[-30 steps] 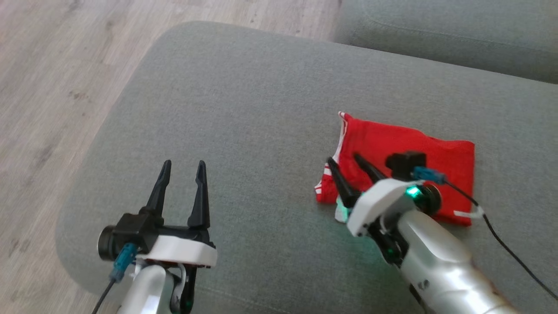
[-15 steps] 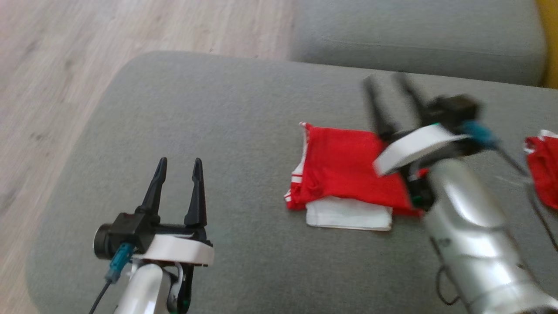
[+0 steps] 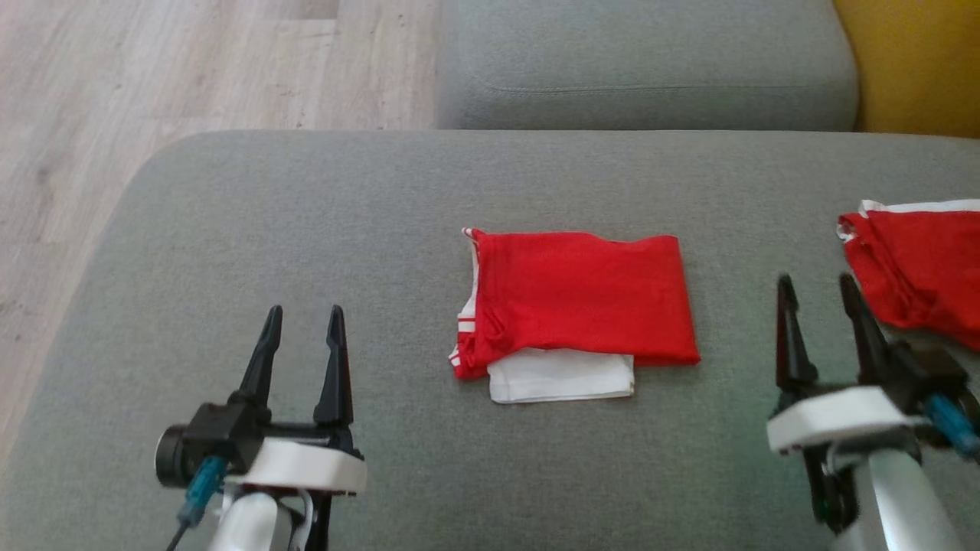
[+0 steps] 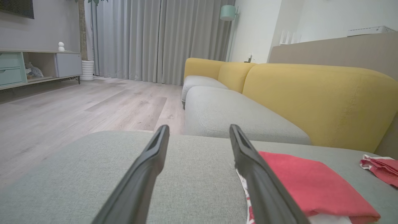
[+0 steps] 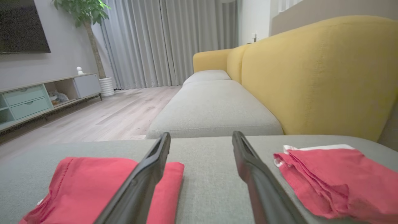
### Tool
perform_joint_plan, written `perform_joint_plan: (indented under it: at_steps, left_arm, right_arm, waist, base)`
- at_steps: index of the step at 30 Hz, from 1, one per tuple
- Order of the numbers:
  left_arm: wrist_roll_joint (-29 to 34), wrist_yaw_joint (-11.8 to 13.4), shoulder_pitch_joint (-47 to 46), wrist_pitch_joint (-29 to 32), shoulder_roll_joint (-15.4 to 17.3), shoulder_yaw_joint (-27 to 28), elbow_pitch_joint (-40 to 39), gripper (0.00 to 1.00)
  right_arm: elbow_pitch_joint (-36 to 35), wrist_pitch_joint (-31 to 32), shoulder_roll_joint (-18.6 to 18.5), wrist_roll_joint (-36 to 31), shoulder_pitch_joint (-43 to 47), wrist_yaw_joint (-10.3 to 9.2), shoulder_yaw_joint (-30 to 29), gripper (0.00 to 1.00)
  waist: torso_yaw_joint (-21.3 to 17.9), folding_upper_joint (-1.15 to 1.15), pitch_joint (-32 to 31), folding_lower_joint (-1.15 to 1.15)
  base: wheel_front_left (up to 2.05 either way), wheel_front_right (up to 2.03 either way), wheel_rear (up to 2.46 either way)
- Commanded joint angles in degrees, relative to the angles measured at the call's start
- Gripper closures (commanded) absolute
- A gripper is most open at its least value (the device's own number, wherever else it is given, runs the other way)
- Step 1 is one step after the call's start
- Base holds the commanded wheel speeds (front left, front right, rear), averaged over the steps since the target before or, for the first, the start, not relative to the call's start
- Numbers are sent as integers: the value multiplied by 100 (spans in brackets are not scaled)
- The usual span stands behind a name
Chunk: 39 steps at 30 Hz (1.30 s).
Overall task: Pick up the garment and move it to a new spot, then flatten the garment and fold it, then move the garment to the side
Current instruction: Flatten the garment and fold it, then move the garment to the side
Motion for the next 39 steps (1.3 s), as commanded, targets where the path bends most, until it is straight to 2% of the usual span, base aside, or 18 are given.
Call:
perform_joint_plan:
  at_steps: [1, 10, 18, 24, 30, 34, 39]
  left_arm:
    - [57, 9, -109, -55, 16, 228, -210, 0]
    - [84, -1, 72, -55, 15, 310, -201, 0]
    - [33, -6, -9, -55, 15, 157, -196, 0]
    - [27, -15, -218, -55, 15, 122, -242, 0]
    - [36, -52, -433, -55, 15, 97, -237, 0]
    - [-13, -48, -541, -55, 15, 59, -213, 0]
    - [-96, -16, -647, -55, 15, -17, -212, 0]
  right_arm:
    - [-279, -35, 8, 28, 34, 37, 95, 0]
    - [-510, -35, 8, 303, 573, 37, 206, 0]
    - [-513, -31, 8, 289, 523, 37, 145, 0]
    - [-441, 180, 8, 183, 82, 37, 23, 0]
    - [30, 562, 8, 179, -488, 37, 72, 0]
    - [684, 944, 8, 210, -904, 37, 101, 0]
    - [1555, 1345, 8, -120, -1346, 37, 57, 0]
  waist:
    - [-50, 0, -3, 0]
    - [-153, 0, 9, 0]
    - [-17, 0, 72, 0]
    - [196, 0, 425, 0]
    - [406, 0, 704, 0]
    - [570, 0, 868, 0]
    - [739, 0, 1059, 0]
  base:
    - [0, 0, 0]
    - [0, 0, 0]
    - [0, 0, 0]
    - [0, 0, 0]
    - [0, 0, 0]
    - [0, 0, 0]
    - [0, 0, 0]
